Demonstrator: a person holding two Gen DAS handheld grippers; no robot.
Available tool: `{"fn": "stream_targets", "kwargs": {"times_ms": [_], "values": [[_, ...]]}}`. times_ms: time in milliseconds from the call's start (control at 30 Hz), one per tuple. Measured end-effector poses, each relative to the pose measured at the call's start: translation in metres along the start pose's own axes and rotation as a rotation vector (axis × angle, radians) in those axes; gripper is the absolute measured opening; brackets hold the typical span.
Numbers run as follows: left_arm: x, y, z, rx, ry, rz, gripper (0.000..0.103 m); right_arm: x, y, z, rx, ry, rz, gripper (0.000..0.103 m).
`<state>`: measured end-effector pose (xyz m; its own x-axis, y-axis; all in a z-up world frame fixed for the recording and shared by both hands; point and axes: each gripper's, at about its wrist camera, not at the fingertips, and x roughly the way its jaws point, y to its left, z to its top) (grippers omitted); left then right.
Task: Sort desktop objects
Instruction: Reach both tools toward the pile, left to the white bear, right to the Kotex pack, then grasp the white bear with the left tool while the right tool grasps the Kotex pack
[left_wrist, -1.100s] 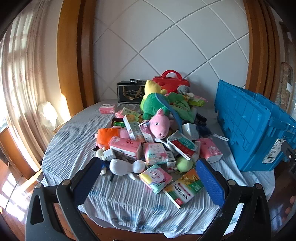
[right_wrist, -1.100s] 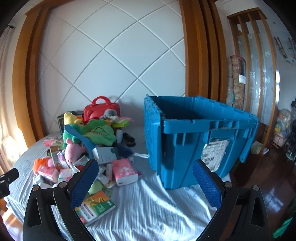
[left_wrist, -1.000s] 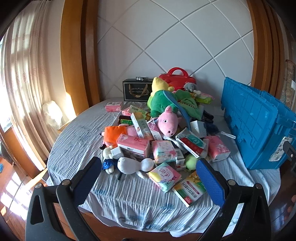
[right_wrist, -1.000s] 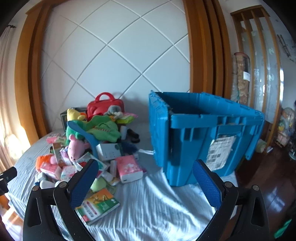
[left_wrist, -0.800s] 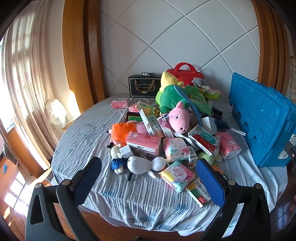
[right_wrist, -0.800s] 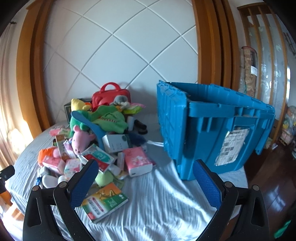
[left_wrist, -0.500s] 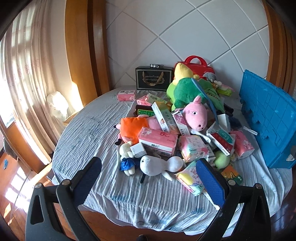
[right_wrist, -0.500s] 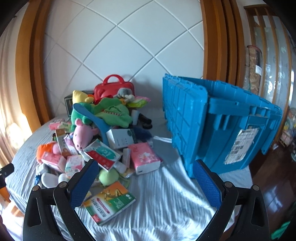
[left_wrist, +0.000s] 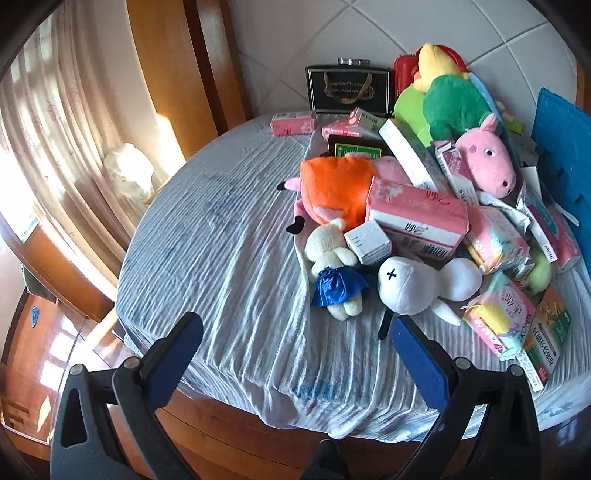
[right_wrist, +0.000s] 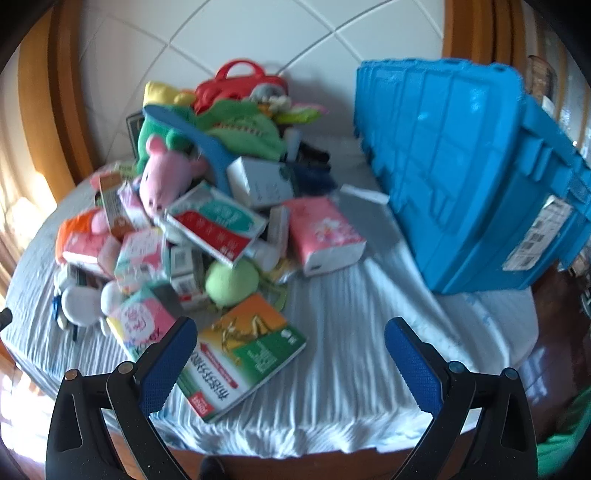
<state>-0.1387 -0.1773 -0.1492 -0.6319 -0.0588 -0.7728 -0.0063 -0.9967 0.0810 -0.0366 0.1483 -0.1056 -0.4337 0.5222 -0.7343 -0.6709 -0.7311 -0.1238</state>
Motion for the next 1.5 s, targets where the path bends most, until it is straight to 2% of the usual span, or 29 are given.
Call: {"fn": "stream_targets", "kwargs": {"times_ms": [100, 200, 400, 567, 733, 800, 900, 933, 967, 1067, 1167, 1233, 1500], "values": [[0.023, 0.0, 0.0, 0.016, 0.044, -0.026, 0.099, 0.015, 0.015, -0.004, -0.024, 0.049, 0.026, 0.103], [0.043, -0.003, 0.004, 0.021, 0.073, -0.05, 0.097, 0.026, 0.032, -0.005, -0.048, 0.088, 0.054, 0.092], [0.074, -0.018, 0.012, 0.093, 0.1, -0.061, 0.096, 0.046, 0.069, 0.0, -0.098, 0.131, 0.108, 0.083], [0.103, -0.018, 0.019, 0.087, 0.144, -0.084, 0.094, 0.062, 0.101, 0.001, -0.164, 0.171, 0.147, 0.085], [0.131, -0.025, 0.029, 0.09, 0.174, -0.107, 0.094, 0.08, 0.126, 0.0, -0.231, 0.206, 0.157, 0.095], [0.144, -0.025, 0.032, 0.07, 0.193, -0.103, 0.094, 0.088, 0.132, -0.001, -0.255, 0.224, 0.158, 0.098], [0.156, -0.018, 0.035, 0.018, 0.225, -0.152, 0.092, 0.1, 0.14, -0.002, -0.284, 0.247, 0.157, 0.102], [0.158, -0.016, 0.035, 0.018, 0.231, -0.172, 0.078, 0.104, 0.142, -0.003, -0.287, 0.252, 0.16, 0.103], [0.158, -0.015, 0.034, 0.026, 0.229, -0.184, 0.068, 0.107, 0.143, -0.003, -0.289, 0.256, 0.166, 0.103], [0.154, -0.016, 0.034, 0.059, 0.218, -0.208, 0.046, 0.115, 0.149, -0.003, -0.299, 0.267, 0.174, 0.103], [0.151, -0.016, 0.035, 0.079, 0.221, -0.202, 0.035, 0.119, 0.154, -0.002, -0.3, 0.271, 0.175, 0.102], [0.145, -0.012, 0.034, 0.087, 0.213, -0.191, 0.034, 0.116, 0.155, 0.0, -0.292, 0.269, 0.194, 0.087], [0.1, 0.006, 0.044, 0.094, 0.123, -0.164, 0.027, 0.09, 0.145, 0.007, -0.259, 0.222, 0.201, 0.076]]}}
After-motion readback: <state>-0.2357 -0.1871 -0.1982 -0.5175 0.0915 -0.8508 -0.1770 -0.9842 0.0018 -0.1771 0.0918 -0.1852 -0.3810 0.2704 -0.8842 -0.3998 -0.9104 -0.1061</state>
